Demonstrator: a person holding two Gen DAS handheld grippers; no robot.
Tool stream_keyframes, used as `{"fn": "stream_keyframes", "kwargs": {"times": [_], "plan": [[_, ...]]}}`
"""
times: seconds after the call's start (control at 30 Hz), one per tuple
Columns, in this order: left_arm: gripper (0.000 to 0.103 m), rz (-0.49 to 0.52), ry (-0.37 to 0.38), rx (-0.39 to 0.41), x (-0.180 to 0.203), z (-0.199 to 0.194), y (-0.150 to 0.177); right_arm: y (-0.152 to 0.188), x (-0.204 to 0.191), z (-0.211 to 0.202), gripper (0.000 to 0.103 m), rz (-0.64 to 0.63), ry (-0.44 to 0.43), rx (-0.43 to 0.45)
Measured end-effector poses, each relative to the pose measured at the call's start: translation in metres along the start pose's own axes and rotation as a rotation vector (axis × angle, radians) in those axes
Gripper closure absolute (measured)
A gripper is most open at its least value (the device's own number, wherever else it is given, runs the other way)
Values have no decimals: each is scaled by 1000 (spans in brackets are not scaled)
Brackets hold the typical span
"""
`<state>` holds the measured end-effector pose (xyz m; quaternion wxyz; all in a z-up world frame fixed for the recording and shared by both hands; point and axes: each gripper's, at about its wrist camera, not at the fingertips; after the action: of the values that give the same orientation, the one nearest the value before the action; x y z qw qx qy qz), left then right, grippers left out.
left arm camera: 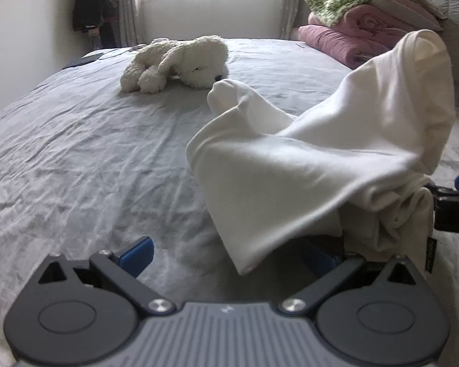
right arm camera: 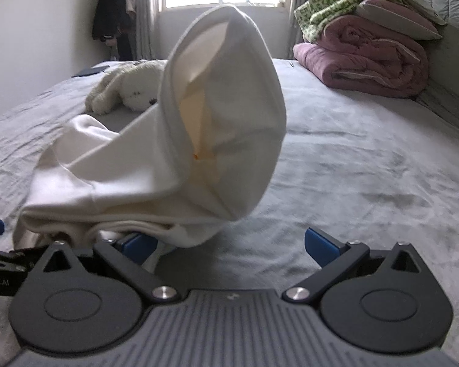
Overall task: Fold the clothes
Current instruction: 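Hold the white shirt with both grippers and lift it off the bed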
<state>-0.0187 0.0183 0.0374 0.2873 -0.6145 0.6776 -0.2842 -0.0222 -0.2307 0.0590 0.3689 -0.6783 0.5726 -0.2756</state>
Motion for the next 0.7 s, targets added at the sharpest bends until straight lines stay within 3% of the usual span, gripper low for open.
{"fn": "stream_keyframes", "kwargs": {"times": [0.17, 0.33, 0.7], "plan": [[0, 12, -2, 4, 1, -1, 0, -2, -2, -7, 6, -14, -56, 29], [0, 36, -8, 28, 4, -6, -2, -3, -4, -11, 29, -19, -97, 40], [0, 52, -2, -3, 12, -4, 1, 2, -7, -8, 30, -15, -112, 6]]}}
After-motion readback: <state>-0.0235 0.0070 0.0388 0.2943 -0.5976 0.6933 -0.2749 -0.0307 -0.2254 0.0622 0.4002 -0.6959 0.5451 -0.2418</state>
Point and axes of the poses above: each gripper's, at about its wrist camera, not at the fingertips, and z roughly the way its jaws point, x to its right, y to its underside, and after that the axes turned 2 degrees about -y, right-handed
